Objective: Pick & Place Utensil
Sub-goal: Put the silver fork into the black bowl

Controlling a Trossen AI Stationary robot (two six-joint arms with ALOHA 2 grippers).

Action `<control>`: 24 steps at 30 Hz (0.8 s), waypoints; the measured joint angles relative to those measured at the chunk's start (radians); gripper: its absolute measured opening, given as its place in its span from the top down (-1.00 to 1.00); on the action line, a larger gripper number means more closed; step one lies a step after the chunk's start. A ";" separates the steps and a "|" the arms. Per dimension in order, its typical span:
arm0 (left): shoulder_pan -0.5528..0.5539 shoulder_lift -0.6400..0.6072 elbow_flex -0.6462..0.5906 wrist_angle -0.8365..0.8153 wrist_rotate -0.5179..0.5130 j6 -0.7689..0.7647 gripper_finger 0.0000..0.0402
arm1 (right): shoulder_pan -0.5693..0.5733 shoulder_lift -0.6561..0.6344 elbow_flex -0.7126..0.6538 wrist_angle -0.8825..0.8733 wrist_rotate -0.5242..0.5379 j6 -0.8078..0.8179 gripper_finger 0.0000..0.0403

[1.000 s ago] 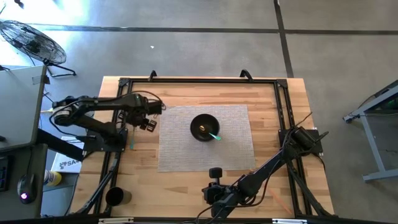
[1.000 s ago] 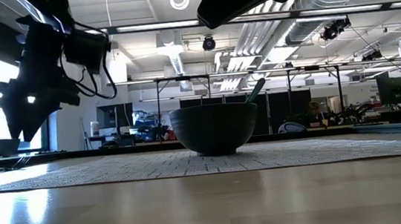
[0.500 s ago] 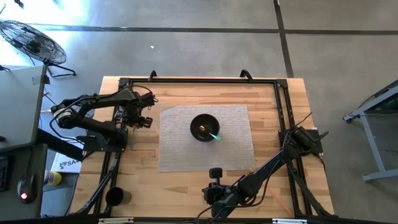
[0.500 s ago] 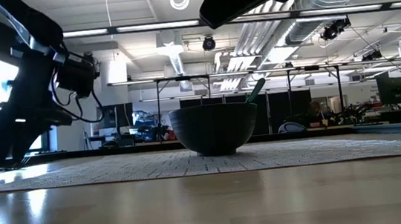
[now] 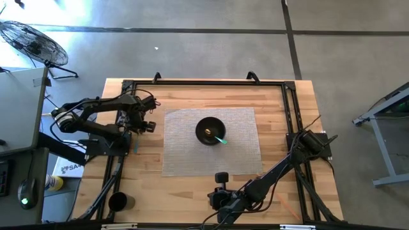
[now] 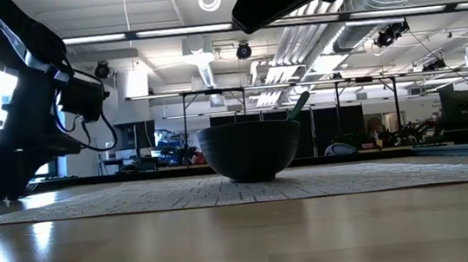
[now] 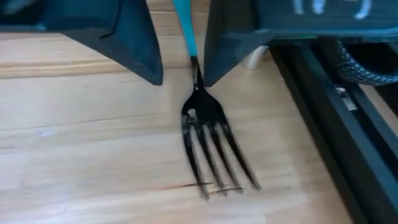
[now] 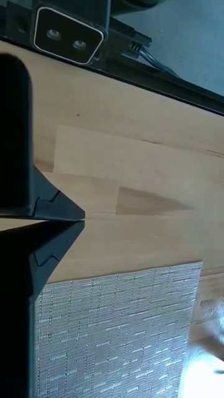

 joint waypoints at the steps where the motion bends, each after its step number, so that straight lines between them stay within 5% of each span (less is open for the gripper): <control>1: 0.000 0.000 0.000 0.008 0.005 0.006 0.53 | 0.000 0.000 0.000 0.000 0.000 0.000 0.99; 9: 0.000 0.000 -0.003 0.054 0.026 0.017 0.96 | 0.000 0.000 0.000 -0.002 0.000 0.000 0.98; 24: -0.190 0.004 0.041 0.075 -0.079 -0.017 0.95 | 0.039 -0.013 0.000 -0.144 0.024 0.071 0.99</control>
